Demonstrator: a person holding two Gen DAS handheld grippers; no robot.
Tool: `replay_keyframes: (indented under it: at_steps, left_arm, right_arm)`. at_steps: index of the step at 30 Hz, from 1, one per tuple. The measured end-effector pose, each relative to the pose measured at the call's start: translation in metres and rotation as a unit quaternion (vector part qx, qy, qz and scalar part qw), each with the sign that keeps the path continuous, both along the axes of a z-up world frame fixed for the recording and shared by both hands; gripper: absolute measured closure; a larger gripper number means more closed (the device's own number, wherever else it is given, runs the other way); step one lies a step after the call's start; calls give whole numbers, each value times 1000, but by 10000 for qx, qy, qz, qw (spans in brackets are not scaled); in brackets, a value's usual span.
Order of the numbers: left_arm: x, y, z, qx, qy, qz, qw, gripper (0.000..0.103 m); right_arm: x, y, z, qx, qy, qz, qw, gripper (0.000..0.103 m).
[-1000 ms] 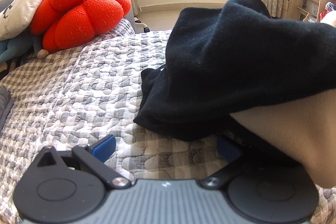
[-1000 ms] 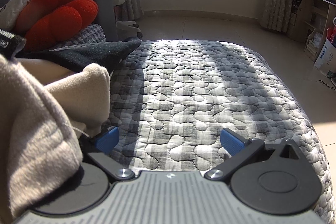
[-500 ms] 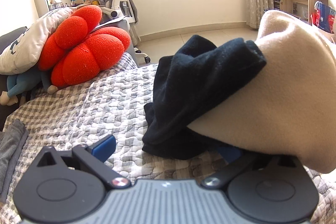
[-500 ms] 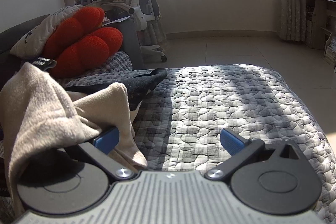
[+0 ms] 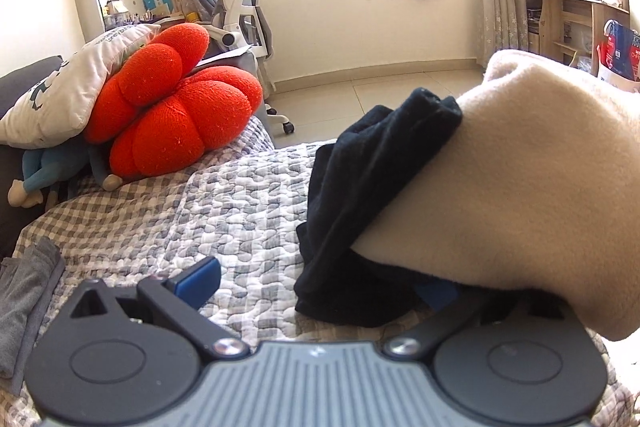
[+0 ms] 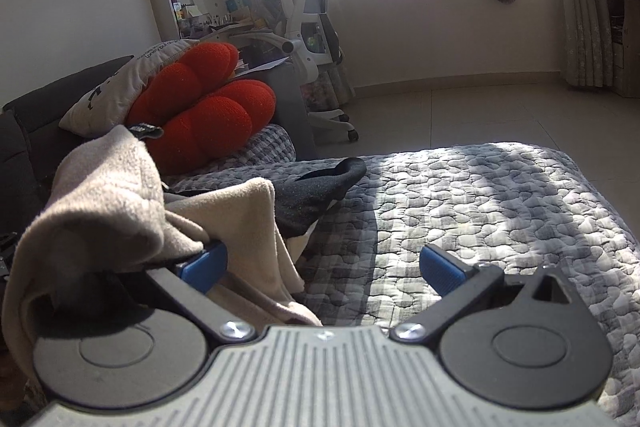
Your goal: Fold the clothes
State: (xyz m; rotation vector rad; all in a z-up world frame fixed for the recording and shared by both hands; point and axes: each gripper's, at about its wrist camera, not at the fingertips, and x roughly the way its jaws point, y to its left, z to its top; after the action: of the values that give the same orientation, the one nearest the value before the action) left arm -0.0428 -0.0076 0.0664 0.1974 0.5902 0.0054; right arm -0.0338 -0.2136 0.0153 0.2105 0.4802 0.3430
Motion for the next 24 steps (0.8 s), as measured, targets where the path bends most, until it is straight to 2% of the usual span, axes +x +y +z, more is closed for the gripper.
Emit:
replay_keyframes:
  at_steps: [3,6,8,9,10,11,12,13,14,16,20,22,23,24]
  left_arm:
    - [2,6,0,2,-14,46,10000,0]
    - [7,11,-1,2,5,69,10000,0]
    - [12,20,0,-54,55,130,9999,0]
    - [15,26,1,-104,74,185,9997,0]
    - [18,34,3,-180,82,254,9995,0]
    - [20,43,6,-278,81,336,9990,0]
    - [23,52,9,-376,81,418,9984,0]
    - [26,60,12,-474,80,500,9976,0]
    - [28,69,15,-581,88,563,9967,0]
    - [32,87,18,-841,156,657,9942,0]
    - [36,115,17,-1429,297,804,9860,0]
    - [36,120,18,-1536,279,805,9845,0]
    - [35,122,20,-1558,194,813,9842,0]
    - [34,123,22,-1563,99,815,9843,0]
  right_arm:
    - [0,5,-1,185,22,169,9997,0]
    - [0,11,-1,370,43,339,9987,12]
    - [0,15,-1,494,58,451,9977,30]
    - [1,18,-2,528,70,516,9972,34]
    - [3,24,-5,489,94,603,9969,45]
    - [5,30,-5,478,112,684,9964,61]
    - [6,38,-1,544,112,750,9956,67]
    - [6,46,2,609,112,817,9947,83]
    - [7,53,6,647,81,871,9941,89]
    - [6,61,13,607,-149,902,9940,89]
    - [6,46,27,842,-625,691,9921,91]
    - [6,38,29,753,-830,554,9922,91]
    - [8,36,25,620,-767,565,9935,85]
    - [10,34,20,510,-689,568,9947,84]
